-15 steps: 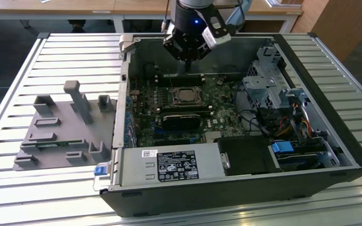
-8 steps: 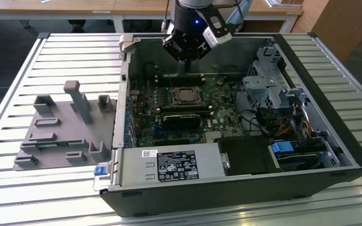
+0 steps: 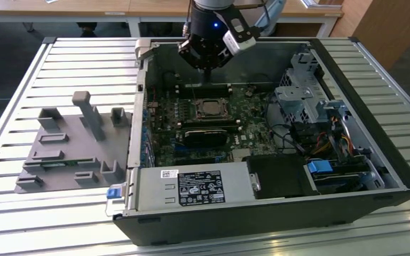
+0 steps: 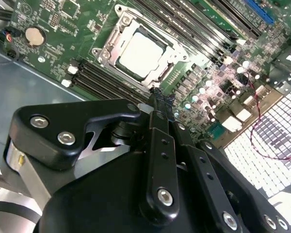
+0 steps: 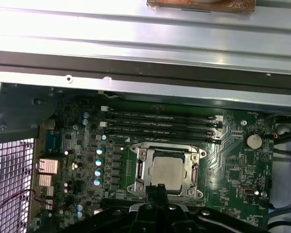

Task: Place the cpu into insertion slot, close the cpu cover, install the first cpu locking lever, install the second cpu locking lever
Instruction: 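Install the first cpu locking lever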

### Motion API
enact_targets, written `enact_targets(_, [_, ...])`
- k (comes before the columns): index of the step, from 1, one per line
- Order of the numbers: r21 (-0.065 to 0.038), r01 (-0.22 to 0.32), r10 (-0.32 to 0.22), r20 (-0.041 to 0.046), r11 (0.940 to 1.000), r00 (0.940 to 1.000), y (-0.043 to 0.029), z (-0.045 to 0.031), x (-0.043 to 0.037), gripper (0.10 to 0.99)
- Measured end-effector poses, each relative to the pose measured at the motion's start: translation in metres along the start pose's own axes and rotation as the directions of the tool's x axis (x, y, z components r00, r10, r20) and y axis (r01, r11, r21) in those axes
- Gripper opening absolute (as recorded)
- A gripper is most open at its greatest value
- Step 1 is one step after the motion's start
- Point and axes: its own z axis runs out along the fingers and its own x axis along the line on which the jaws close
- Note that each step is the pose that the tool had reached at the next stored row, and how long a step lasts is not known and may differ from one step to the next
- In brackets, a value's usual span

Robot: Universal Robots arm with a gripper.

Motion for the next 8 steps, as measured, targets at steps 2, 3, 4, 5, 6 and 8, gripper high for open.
enact_targets(2, [0.000, 0.000, 0.000, 0.0012, 1.0000, 1.0000, 0.0000, 0.0005, 0.0013, 0.106])
enact_targets(3, [0.000, 0.000, 0.000, 0.0014, 1.0000, 1.0000, 0.0000, 0.0007, 0.0021, 0.106])
enact_targets(4, [0.000, 0.001, -0.001, 0.0016, 1.0000, 1.0000, 0.0001, 0.0010, 0.0034, 0.106])
enact_targets(5, [0.000, 0.001, -0.001, 0.0023, 1.0000, 1.0000, 0.0002, 0.0014, 0.0052, 0.106])
enact_targets(6, [0.000, 0.001, -0.001, 0.0035, 1.0000, 1.0000, 0.0003, 0.0019, 0.0072, 0.106])
enact_targets(8, [0.001, 0.001, -0.001, 0.0089, 1.0000, 1.0000, 0.0006, 0.0033, 0.0122, 0.106])
